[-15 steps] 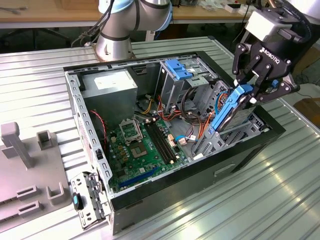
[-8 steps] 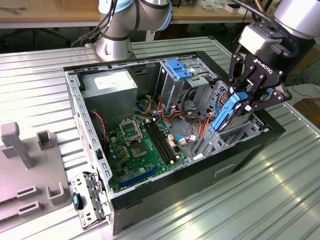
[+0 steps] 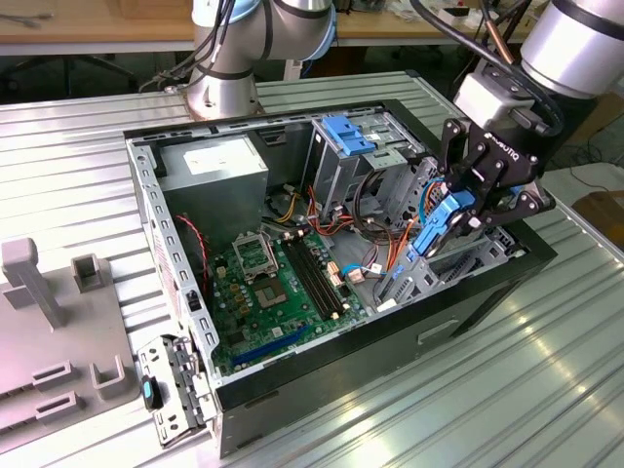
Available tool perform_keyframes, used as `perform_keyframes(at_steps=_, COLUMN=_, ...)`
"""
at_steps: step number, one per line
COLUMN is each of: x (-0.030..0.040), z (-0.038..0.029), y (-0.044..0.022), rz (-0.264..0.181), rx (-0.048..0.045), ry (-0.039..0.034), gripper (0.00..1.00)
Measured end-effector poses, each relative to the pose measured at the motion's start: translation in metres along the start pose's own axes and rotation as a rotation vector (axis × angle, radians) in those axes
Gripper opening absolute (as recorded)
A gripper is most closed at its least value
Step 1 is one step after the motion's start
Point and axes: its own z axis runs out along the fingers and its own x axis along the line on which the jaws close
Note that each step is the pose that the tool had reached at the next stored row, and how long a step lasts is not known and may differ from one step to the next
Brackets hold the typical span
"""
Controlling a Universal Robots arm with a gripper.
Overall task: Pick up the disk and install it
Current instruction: 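Insert the disk into the insertion slot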
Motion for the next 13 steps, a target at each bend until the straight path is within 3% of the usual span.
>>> perform_keyframes(at_steps=4, x=0.0, z=0.0, y=-0.0001, rz=0.0, rx=0.0002, ry=0.0001, gripper=0.38)
perform_keyframes(at_steps=6, x=0.0, z=0.0, y=0.0, rz=0.0, rx=0.0, ry=0.0001, gripper=0.51)
perform_keyframes(at_steps=10, x=0.0, z=0.001, y=-0.0007, rz=0.0, rx=0.0001, ry=-0.0005, gripper=0.51)
perform_keyframes(at_steps=12, x=-0.0004, z=0.0021, y=-0.0042, rz=0.0, rx=0.0, ry=0.0, gripper=0.43)
perform_keyframes(at_steps=13, x=-0.0017, z=0.0036, y=-0.01, rz=0.0, rx=0.0, ry=0.0001, gripper=0.36)
